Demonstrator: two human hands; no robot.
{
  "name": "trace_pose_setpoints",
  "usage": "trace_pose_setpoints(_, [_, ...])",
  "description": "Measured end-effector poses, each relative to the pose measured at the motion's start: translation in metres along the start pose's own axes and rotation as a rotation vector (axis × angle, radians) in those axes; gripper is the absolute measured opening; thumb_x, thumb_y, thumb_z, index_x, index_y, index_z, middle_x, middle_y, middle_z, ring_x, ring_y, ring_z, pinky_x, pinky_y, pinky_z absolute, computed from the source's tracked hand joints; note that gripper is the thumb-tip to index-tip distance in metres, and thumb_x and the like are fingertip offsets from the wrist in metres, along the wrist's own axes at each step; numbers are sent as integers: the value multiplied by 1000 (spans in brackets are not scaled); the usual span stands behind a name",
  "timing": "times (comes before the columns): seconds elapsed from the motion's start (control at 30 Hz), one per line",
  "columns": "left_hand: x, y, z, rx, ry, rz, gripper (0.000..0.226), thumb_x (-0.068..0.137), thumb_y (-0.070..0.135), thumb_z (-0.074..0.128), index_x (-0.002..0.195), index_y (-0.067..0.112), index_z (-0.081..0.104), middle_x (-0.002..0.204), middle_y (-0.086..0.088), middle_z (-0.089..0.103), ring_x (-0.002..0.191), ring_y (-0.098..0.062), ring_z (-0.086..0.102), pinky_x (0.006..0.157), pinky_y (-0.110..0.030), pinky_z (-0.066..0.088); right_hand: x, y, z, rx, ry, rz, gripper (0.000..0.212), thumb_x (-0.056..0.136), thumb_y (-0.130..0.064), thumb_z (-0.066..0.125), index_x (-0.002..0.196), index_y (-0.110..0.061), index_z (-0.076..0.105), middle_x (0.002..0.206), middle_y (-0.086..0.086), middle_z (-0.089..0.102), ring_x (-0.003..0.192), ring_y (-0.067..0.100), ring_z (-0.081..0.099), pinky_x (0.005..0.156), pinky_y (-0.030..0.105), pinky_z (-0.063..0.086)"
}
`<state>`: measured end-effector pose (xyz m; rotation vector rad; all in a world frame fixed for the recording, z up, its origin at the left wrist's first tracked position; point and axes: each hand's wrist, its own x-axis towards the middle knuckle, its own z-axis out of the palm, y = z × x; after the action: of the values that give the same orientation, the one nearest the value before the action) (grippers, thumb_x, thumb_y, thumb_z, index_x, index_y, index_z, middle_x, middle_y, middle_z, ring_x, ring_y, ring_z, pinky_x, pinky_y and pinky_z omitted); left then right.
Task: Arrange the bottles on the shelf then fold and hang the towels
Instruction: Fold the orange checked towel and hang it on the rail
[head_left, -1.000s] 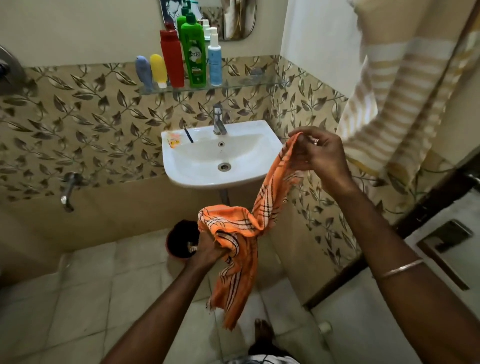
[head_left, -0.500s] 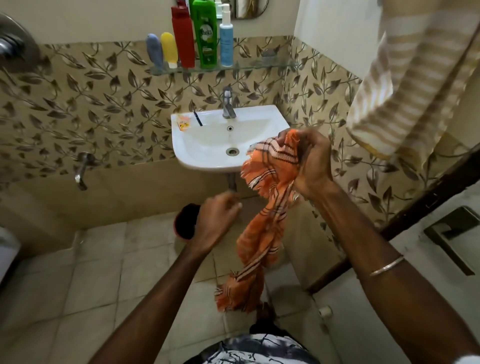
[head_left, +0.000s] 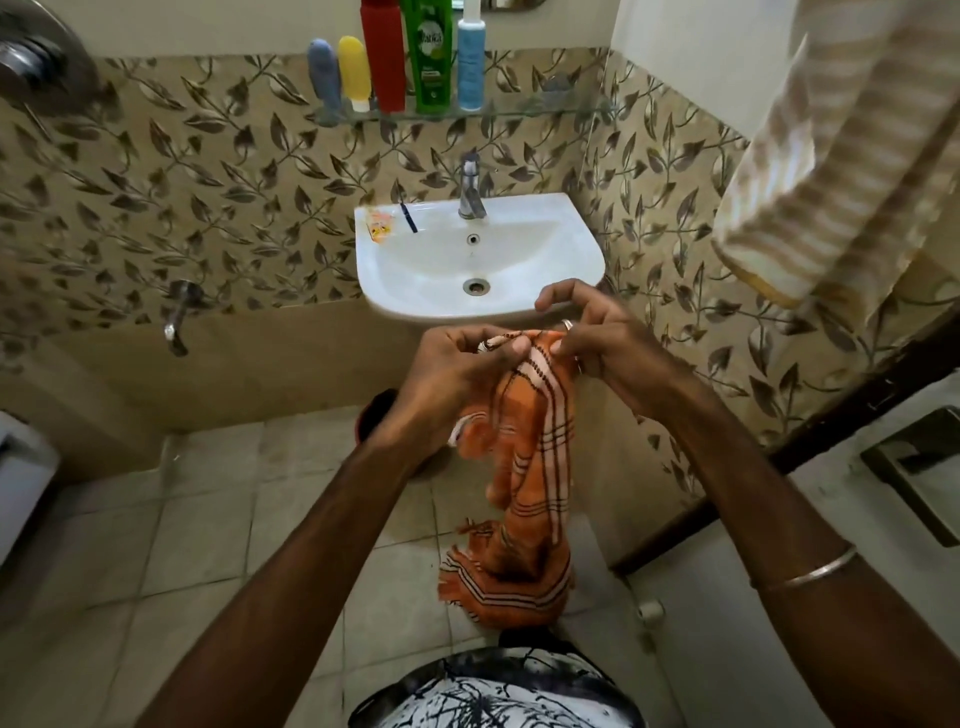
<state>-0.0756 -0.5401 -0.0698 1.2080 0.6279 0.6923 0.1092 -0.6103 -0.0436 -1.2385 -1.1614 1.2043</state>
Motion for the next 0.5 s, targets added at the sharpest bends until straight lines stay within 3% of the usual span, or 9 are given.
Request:
trace_pose_setpoints(0.1, [0,2,4,22,-1,-14,12,83,8,76,95,7,75,89,-15,75,77,-24,71,71,-36,59,-5,7,-3,-45,39,26,35,79,-4,56,102,-30,63,89,16,51,70,22,50,60,32,43])
trace_pose_setpoints(0.23, [1,7,7,-35,3,-100,34,81,10,78,112,-2,67,93,-15,73,76,-20,71,67,-32,60,-11,10,-3,-41,91,-24,37,81,-6,64,111,-28,59,95,20,56,82,32,54,67,40,47])
trace_pose_setpoints(0.37, [2,5,6,55,-120,-261,37,84,23,76,111,-2,71,104,-23,74,87,-28,72,80,-39,60,-11,13,-1,-86,105,-106,41,85,5,68,116,-19,54,90,16,64,83,27,64,73,40,55])
trace_pose_setpoints(0.5, [7,4,12,5,-53,-280,33,84,13,76,106,-11,68,90,-21,73,75,-25,72,70,-34,60,-5,18,-7,-146,109,-141,43,84,7,73,116,-18,58,95,10,66,87,20,69,78,38,58])
